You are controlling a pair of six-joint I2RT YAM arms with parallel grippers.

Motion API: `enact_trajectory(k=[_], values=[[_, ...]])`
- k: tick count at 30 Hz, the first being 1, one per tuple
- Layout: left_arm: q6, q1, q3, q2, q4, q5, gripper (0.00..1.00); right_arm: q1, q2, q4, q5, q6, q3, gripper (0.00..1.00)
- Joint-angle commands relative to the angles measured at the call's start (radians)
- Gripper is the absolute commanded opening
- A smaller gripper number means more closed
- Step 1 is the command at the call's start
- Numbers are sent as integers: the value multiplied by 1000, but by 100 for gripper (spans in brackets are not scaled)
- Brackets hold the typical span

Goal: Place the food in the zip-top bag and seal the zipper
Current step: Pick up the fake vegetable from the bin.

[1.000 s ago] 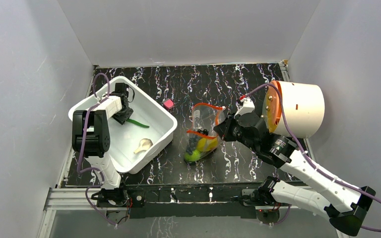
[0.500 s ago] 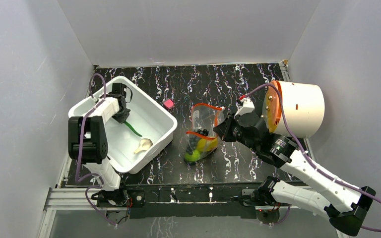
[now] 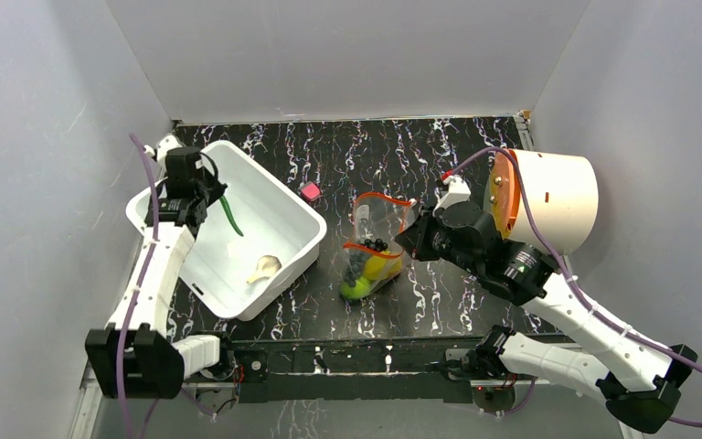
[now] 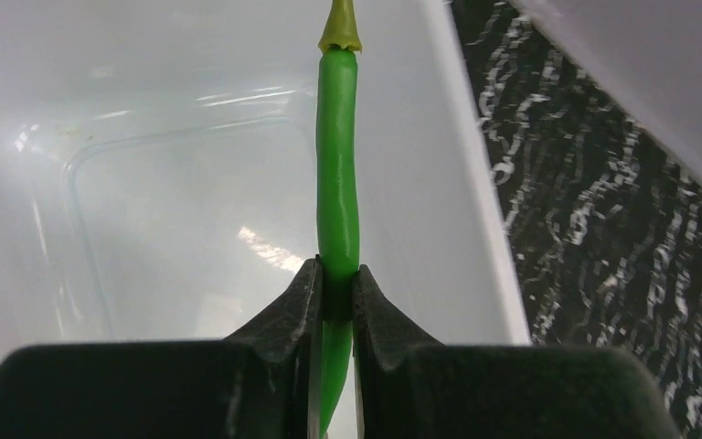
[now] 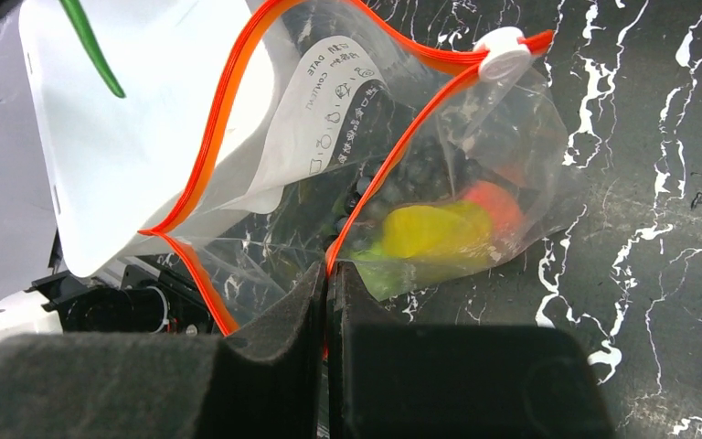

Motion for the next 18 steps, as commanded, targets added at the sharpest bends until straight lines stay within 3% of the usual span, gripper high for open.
enact_trajectory(k=[1,7,12,18], values=[[203,-10,-9,-122,135,229,0,2,-7,-17,10,-21,81,0],[260,-55,32,-177,130,378,0,3,16,-37,-17,-45,116,0],[201,-114,27,-214,147,499,0,3,48,-47,-59,-51,140,0],[183,-232,26,-251,195,537,0,3,47,-25,-84,-23,128,0]])
